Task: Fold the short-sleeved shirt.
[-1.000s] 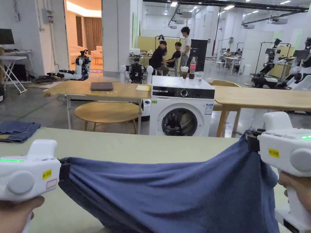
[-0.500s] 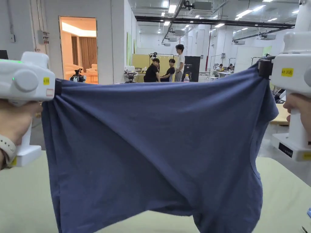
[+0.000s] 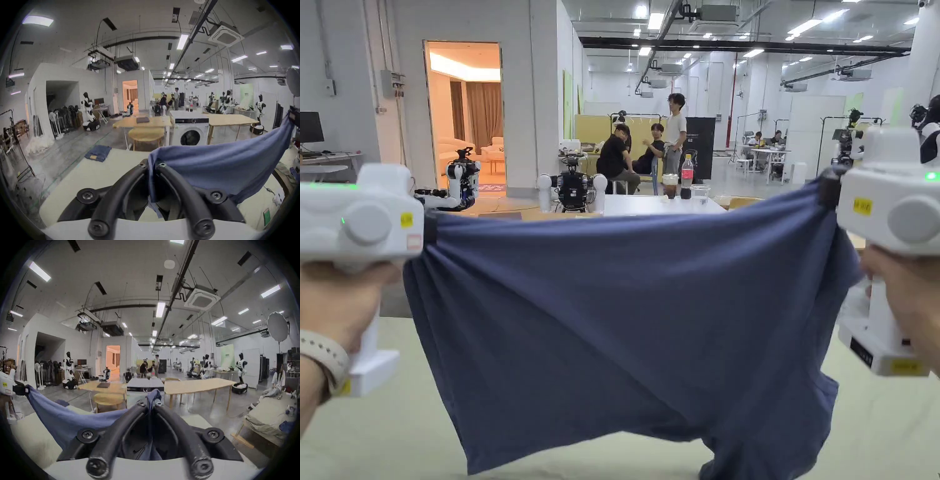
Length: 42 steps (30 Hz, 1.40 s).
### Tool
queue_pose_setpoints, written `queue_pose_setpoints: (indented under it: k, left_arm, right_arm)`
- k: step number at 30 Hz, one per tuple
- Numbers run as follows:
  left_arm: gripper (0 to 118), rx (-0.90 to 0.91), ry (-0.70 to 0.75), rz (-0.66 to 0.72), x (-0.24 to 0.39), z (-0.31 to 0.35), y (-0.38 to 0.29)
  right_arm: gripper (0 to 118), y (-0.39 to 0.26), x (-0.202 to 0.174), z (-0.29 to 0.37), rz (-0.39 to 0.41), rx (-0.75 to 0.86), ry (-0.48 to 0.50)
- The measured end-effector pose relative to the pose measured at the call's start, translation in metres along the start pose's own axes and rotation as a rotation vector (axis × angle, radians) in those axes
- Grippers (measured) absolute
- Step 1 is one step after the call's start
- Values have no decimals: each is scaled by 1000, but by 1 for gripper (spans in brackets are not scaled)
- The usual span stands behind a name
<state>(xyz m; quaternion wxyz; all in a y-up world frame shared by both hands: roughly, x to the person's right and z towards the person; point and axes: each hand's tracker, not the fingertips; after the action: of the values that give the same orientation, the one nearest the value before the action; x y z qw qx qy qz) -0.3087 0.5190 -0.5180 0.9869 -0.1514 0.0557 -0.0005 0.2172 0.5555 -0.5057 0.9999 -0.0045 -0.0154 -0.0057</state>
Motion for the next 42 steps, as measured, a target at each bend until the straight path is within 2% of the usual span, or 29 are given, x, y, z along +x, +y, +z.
queue_pose_setpoints:
  k: [6, 11, 16, 19, 21, 23, 26, 28, 30, 32, 33, 34, 35, 36, 37, 39, 42]
  left_arm:
    - [0, -62, -10, -9, 11, -11, -59]
    - [0, -68, -71, -5, 9, 35, -79]
    - [0, -121, -131, -35, 3, 105, -152]
    - [0, -203, -148, -45, -1, 145, -225]
    - [0, -288, -180, -21, -4, 165, -279]
    - [0, -391, -159, -4, -10, 178, -338]
    - [0, -540, -137, 56, -19, 187, -411]
    - [0, -581, -122, 91, -20, 188, -432]
    - [0, -562, -121, 94, -21, 189, -436]
    - [5, -519, -119, 51, -22, 187, -425]
    - [24, -493, -95, 14, -20, 190, -416]
    - [48, -455, -88, -8, -18, 195, -405]
    - [78, -413, -73, -28, -14, 203, -395]
    - [103, -348, -75, -46, -8, 212, -382]
    - [106, -274, -84, -51, -2, 220, -369]
    - [106, -169, -112, -46, 17, 235, -346]
    - [106, -22, -132, -65, 44, 246, -324]
  right_arm:
    - [1, -57, 15, 18, -17, -34, -6]
    - [1, -72, 30, 72, 25, -48, 17]
    - [1, -122, 41, 154, 99, -128, 40]
    - [1, -178, 50, 200, 103, -253, 61]
    - [1, -224, 53, 231, 79, -360, 85]
    - [1, -280, 57, 256, 63, -490, 79]
    - [1, -358, 57, 274, 87, -727, 73]
    - [1, -386, 57, 276, 75, -837, 54]
    - [1, -390, 57, 276, 41, -848, 14]
    - [2, -379, 60, 274, -6, -815, 20]
    - [9, -370, 60, 278, -13, -788, 15]
    - [31, -358, 57, 281, -4, -734, 7]
    - [66, -347, 53, 282, -2, -700, 25]
    - [105, -335, 48, 284, -15, -660, 50]
    - [112, -323, 39, 292, -36, -588, 68]
    - [111, -298, 20, 296, -51, -467, 104]
    - [111, -276, -10, 307, -30, -272, 116]
